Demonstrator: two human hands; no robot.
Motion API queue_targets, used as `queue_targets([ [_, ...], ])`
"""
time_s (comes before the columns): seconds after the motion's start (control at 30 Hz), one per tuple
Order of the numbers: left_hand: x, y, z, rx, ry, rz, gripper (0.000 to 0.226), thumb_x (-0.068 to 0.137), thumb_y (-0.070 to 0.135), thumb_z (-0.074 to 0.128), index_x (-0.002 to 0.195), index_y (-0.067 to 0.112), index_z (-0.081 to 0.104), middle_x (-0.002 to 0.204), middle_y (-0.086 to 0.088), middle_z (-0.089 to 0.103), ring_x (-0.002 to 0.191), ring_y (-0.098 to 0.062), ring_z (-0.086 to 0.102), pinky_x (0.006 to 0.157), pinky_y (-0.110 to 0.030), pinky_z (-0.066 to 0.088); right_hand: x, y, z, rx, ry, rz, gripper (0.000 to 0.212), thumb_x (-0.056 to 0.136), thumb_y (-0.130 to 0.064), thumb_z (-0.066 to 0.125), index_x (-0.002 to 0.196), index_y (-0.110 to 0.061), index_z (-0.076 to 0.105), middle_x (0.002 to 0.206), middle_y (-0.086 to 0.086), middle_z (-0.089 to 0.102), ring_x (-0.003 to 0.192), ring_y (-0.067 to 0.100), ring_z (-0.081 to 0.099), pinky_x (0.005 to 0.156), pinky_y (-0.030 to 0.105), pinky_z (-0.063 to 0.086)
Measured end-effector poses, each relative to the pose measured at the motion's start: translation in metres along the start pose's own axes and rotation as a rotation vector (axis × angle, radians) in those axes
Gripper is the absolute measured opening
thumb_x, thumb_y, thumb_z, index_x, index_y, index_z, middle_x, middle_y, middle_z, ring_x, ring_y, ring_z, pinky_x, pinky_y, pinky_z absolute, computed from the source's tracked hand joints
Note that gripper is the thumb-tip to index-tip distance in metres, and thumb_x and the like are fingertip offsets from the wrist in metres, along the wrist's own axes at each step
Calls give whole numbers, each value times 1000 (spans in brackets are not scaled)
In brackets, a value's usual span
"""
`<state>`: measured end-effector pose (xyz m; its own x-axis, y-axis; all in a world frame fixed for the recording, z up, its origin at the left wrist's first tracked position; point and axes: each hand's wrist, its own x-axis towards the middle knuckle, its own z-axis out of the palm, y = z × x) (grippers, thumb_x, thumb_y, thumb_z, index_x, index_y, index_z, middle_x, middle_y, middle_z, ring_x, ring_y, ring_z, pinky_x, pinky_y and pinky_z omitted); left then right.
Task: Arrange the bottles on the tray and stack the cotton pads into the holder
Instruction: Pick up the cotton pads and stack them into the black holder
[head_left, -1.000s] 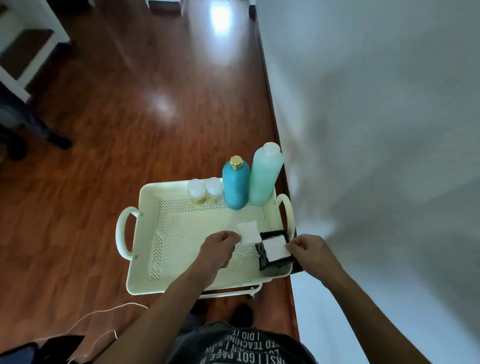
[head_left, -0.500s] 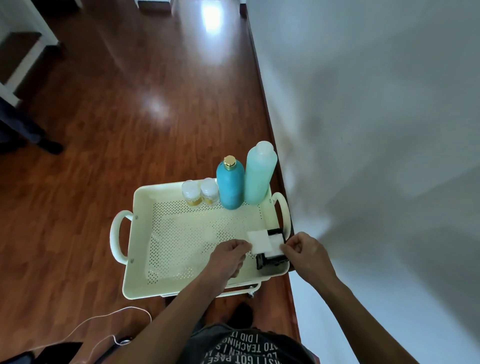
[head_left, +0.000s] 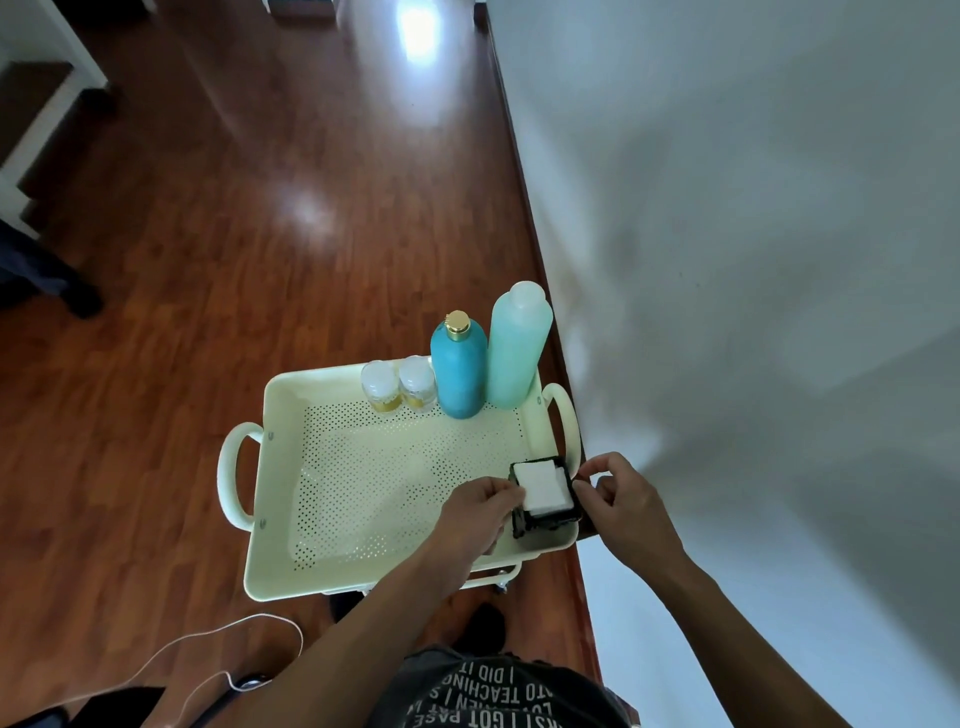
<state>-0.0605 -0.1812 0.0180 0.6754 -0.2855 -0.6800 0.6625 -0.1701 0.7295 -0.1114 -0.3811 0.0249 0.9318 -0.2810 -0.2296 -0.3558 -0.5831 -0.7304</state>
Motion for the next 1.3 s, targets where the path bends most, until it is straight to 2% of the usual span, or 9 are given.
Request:
queue_targets([
  [0.1,1,-4,6,47,29,9,13,92,25,67,84,15,67,49,10,47,41,-8,33,45,-23,27,-1,1,1,7,8,-16,7,96,-24,65,98,-26,59,56,-17,54,58,-5,59,55,12,47],
  [0.23,5,-13,15,212,135,97,10,88,31,70,83,23,69,53,19,61,45,6,53,47,-11,39,-3,4,3,-16,-9,-53,9,97,-25,63,101,-30,56,61,-23,60,59,-2,60,57,18,53],
  [0.37,6,-17,16,362,185,189,11,86,41,68,84,30,65,57,24,60,50,6,53,54,-18,41,-6,4,5,-115,-65,-182,21,95,-28,66,109,-36,53,59,-1,53,55,15,56,54,28,55],
  [0.47,7,-18,14,431,202,238,12,86,43,67,84,33,63,56,24,57,49,4,51,53,-20,37,-6,4,7,-198,-47,-253,25,94,-31,67,115,-36,55,51,-6,42,53,9,53,46,15,40],
  [0.57,6,-18,13,425,224,267,12,86,42,68,83,32,63,55,22,57,49,3,50,54,-21,37,-5,3,9,-240,-42,-231,27,93,-35,67,119,-35,58,50,-12,42,51,5,54,49,10,38],
  [0.8,5,-12,-6,664,185,451,16,85,46,66,95,40,56,60,12,57,53,-4,53,53,-22,40,-6,0,5,-251,-41,-219,25,95,-34,65,119,-32,61,59,-14,51,51,4,54,54,12,45],
  [0.97,8,-1,-2,875,148,523,30,83,54,61,111,45,53,59,13,55,59,-4,55,57,-22,39,0,-4,5,-301,-22,-262,22,96,-32,64,118,-30,66,77,-9,72,59,6,64,65,23,60],
  [1.13,15,7,7,1003,171,501,31,82,53,62,109,38,61,73,10,63,76,-14,63,65,-28,40,5,-4,5,-467,-29,-293,27,90,-32,68,117,-30,68,82,-5,75,68,16,67,64,31,57],
  [1.3,18,9,10,1052,212,510,30,82,51,63,106,34,64,84,7,70,80,-16,66,65,-28,41,7,-9,6,-550,-19,-313,26,88,-32,71,114,-28,72,90,-4,77,72,18,70,61,24,51],
])
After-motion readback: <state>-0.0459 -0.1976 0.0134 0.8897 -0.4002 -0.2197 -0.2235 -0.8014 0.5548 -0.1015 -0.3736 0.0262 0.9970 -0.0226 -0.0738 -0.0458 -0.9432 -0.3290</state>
